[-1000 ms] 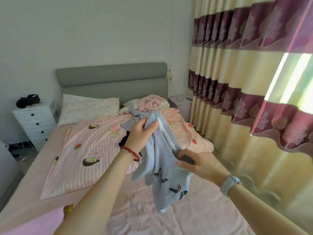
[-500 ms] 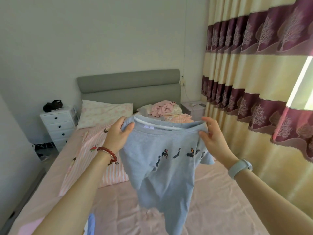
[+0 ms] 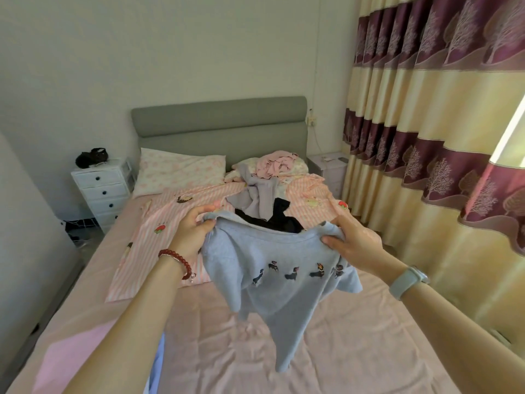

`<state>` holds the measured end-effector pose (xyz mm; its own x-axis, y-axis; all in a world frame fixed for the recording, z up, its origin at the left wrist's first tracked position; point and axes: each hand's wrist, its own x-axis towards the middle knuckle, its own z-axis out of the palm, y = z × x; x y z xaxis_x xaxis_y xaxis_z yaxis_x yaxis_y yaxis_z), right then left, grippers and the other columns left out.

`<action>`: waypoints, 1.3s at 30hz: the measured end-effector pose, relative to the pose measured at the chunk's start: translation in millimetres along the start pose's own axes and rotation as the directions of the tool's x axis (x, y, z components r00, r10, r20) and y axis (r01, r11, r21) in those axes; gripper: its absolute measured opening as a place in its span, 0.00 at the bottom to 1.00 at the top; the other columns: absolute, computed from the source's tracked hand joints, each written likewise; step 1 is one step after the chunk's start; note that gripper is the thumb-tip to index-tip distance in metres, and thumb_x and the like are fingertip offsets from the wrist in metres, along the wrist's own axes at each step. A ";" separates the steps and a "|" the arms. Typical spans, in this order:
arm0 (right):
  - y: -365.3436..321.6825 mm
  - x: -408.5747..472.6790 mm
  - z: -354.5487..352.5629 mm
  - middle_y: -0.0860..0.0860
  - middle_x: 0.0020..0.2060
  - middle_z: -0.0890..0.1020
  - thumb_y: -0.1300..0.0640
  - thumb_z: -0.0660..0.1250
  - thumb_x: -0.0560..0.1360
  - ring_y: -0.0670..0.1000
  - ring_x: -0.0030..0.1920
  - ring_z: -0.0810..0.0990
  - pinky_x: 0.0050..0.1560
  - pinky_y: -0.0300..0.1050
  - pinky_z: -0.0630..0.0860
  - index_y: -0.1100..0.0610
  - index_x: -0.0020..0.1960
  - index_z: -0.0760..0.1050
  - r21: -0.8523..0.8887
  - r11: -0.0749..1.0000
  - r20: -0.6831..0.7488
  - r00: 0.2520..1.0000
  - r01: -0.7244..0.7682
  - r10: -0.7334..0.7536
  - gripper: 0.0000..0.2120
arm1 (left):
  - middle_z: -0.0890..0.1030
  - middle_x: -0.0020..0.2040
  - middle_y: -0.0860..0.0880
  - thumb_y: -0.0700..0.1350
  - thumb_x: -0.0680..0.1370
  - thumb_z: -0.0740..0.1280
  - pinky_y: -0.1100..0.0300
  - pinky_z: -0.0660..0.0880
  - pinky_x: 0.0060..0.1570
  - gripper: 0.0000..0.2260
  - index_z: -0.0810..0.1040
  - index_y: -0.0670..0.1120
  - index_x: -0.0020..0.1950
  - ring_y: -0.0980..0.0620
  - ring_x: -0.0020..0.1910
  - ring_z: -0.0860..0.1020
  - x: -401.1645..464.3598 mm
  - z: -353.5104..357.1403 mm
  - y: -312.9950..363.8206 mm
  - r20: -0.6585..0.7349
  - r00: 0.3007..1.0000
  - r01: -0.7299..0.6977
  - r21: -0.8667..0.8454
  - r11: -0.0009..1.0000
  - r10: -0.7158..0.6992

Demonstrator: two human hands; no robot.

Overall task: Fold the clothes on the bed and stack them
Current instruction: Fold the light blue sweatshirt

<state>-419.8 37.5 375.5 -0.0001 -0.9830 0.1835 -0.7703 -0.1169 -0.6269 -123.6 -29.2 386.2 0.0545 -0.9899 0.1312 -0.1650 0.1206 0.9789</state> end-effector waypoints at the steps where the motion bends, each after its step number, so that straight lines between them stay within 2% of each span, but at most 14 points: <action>1: 2.8 -1.1 2.3 0.45 0.41 0.73 0.59 0.65 0.76 0.42 0.42 0.73 0.40 0.23 0.65 0.58 0.55 0.69 0.020 1.000 0.026 1.000 -0.004 0.003 0.09 | 0.76 0.42 0.50 0.32 0.78 0.60 0.64 0.71 0.41 0.11 0.73 0.48 0.46 0.56 0.39 0.74 -1.0 1.5 1.3 0.003 0.999 0.040 -0.045 0.998 -0.040; 4: 2.7 -6.2 2.6 0.49 0.54 0.73 0.58 0.67 0.75 0.48 0.56 0.73 0.48 0.30 0.64 0.60 0.67 0.65 0.098 0.995 0.143 0.990 -0.028 0.014 0.23 | 0.73 0.40 0.52 0.34 0.79 0.59 0.69 0.69 0.39 0.12 0.71 0.51 0.42 0.57 0.40 0.72 0.1 5.5 2.5 -0.005 1.000 0.020 0.016 1.000 -0.020; 7: 4.3 -10.8 1.1 0.48 0.57 0.70 0.55 0.68 0.74 0.46 0.57 0.69 0.53 0.32 0.63 0.58 0.68 0.65 0.127 0.991 0.167 0.986 -0.038 0.017 0.25 | 0.70 0.39 0.54 0.36 0.79 0.60 0.75 0.66 0.39 0.06 0.71 0.44 0.43 0.61 0.38 0.69 -2.2 4.7 0.0 -0.003 0.988 -0.151 0.177 0.973 0.153; 10: 8.3 -14.2 0.2 0.52 0.49 0.76 0.54 0.66 0.75 0.49 0.52 0.73 0.53 0.39 0.68 0.65 0.59 0.73 0.094 0.995 0.226 0.974 -0.045 0.022 0.18 | 0.73 0.38 0.49 0.37 0.79 0.60 0.73 0.66 0.37 0.07 0.74 0.39 0.42 0.57 0.37 0.71 -6.4 -0.5 -1.1 0.114 0.960 -0.280 0.292 0.915 0.257; 12: 12.3 -18.3 3.7 0.57 0.37 0.74 0.54 0.64 0.77 0.52 0.40 0.71 0.43 0.43 0.67 0.68 0.45 0.74 0.083 0.994 0.282 0.958 -0.077 0.051 0.15 | 0.76 0.35 0.47 0.37 0.78 0.61 0.69 0.67 0.37 0.09 0.76 0.42 0.39 0.57 0.36 0.74 -11.7 -5.0 -2.0 0.175 0.943 -0.331 0.391 0.859 0.283; 15: 24.4 -25.0 10.5 0.51 0.31 0.70 0.54 0.62 0.78 0.52 0.34 0.68 0.38 0.44 0.65 0.55 0.37 0.69 0.018 0.997 0.149 0.986 -0.072 0.069 0.11 | 0.77 0.41 0.46 0.42 0.77 0.66 0.63 0.68 0.38 0.04 0.73 0.43 0.46 0.49 0.40 0.75 -19.4 -14.4 -11.1 0.203 0.940 -0.341 0.504 0.793 0.275; 17: 30.7 -32.4 17.9 0.51 0.32 0.72 0.55 0.63 0.77 0.53 0.34 0.70 0.39 0.45 0.67 0.50 0.39 0.68 0.028 0.997 -0.013 0.997 -0.073 0.074 0.09 | 0.72 0.42 0.53 0.46 0.72 0.72 0.67 0.67 0.38 0.13 0.69 0.47 0.50 0.55 0.39 0.72 -30.5 -20.8 -20.2 0.239 0.948 -0.308 0.512 0.802 0.212; 22: 19.5 -58.3 38.7 0.59 0.37 0.76 0.61 0.59 0.79 0.57 0.38 0.72 0.35 0.45 0.64 0.65 0.51 0.70 0.114 0.982 -0.263 0.948 -0.153 0.178 0.06 | 0.67 0.52 0.57 0.52 0.65 0.77 0.59 0.66 0.39 0.24 0.67 0.53 0.54 0.55 0.44 0.72 -59.9 -26.0 -52.6 0.458 0.883 -0.423 0.675 0.604 0.107; 27: 6.1 -83.3 48.7 0.57 0.40 0.74 0.60 0.57 0.80 0.52 0.36 0.70 0.31 0.39 0.60 0.65 0.54 0.69 0.052 0.990 -0.263 0.954 -0.133 0.142 0.08 | 0.70 0.60 0.51 0.38 0.75 0.67 0.60 0.67 0.42 0.15 0.76 0.46 0.62 0.49 0.47 0.75 -72.9 -23.6 -88.2 0.389 0.904 -0.411 0.677 0.611 0.176; 29: -0.2 -88.4 48.2 0.57 0.43 0.74 0.63 0.57 0.80 0.50 0.38 0.70 0.35 0.34 0.62 0.67 0.56 0.69 0.029 0.997 -0.220 0.972 -0.076 0.081 0.09 | 0.68 0.63 0.46 0.37 0.76 0.64 0.55 0.70 0.49 0.20 0.72 0.46 0.68 0.47 0.52 0.72 -70.6 -23.1 -95.4 0.384 0.912 -0.388 0.696 0.604 0.144; 32: 2.6 -91.8 51.4 0.52 0.51 0.69 0.67 0.57 0.79 0.47 0.50 0.68 0.46 0.18 0.59 0.68 0.62 0.68 0.005 0.998 -0.142 0.988 -0.059 0.060 0.13 | 0.65 0.64 0.43 0.42 0.79 0.61 0.49 0.68 0.57 0.25 0.58 0.51 0.75 0.43 0.61 0.67 -61.6 -24.5 -100.8 0.385 0.923 -0.359 0.833 0.420 0.025; 33: 5.1 -91.7 53.9 0.52 0.52 0.68 0.68 0.57 0.78 0.48 0.52 0.67 0.50 0.20 0.59 0.66 0.62 0.69 -0.027 0.997 -0.108 0.992 -0.073 0.069 0.12 | 0.65 0.62 0.43 0.43 0.80 0.59 0.51 0.68 0.56 0.25 0.57 0.52 0.75 0.43 0.60 0.67 -59.2 -24.8 -101.0 0.379 0.925 -0.333 0.842 0.424 -0.025; 35: 15.6 -91.5 62.5 0.53 0.46 0.69 0.68 0.59 0.77 0.53 0.49 0.70 0.51 0.37 0.64 0.61 0.49 0.71 -0.060 0.989 -0.060 0.990 -0.135 0.131 0.05 | 0.71 0.59 0.44 0.38 0.80 0.57 0.57 0.68 0.55 0.20 0.67 0.47 0.72 0.45 0.58 0.72 -56.0 -23.7 -100.0 0.348 0.936 -0.247 0.759 0.602 -0.054; 39: 32.2 -102.1 70.8 0.46 0.35 0.67 0.64 0.60 0.77 0.56 0.41 0.70 0.42 0.48 0.64 0.50 0.36 0.61 -0.061 0.966 -0.169 0.956 -0.251 0.238 0.15 | 0.80 0.44 0.49 0.30 0.76 0.58 0.64 0.73 0.47 0.14 0.79 0.43 0.49 0.50 0.48 0.77 -63.2 -19.5 -96.7 0.247 0.969 -0.092 0.380 0.921 -0.005</action>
<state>-399.5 124.1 283.0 -0.2910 -0.9442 0.1540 -0.7828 0.1425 -0.6057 -91.9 23.1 286.4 -0.1901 -0.9782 0.0832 -0.5307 0.1737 0.8296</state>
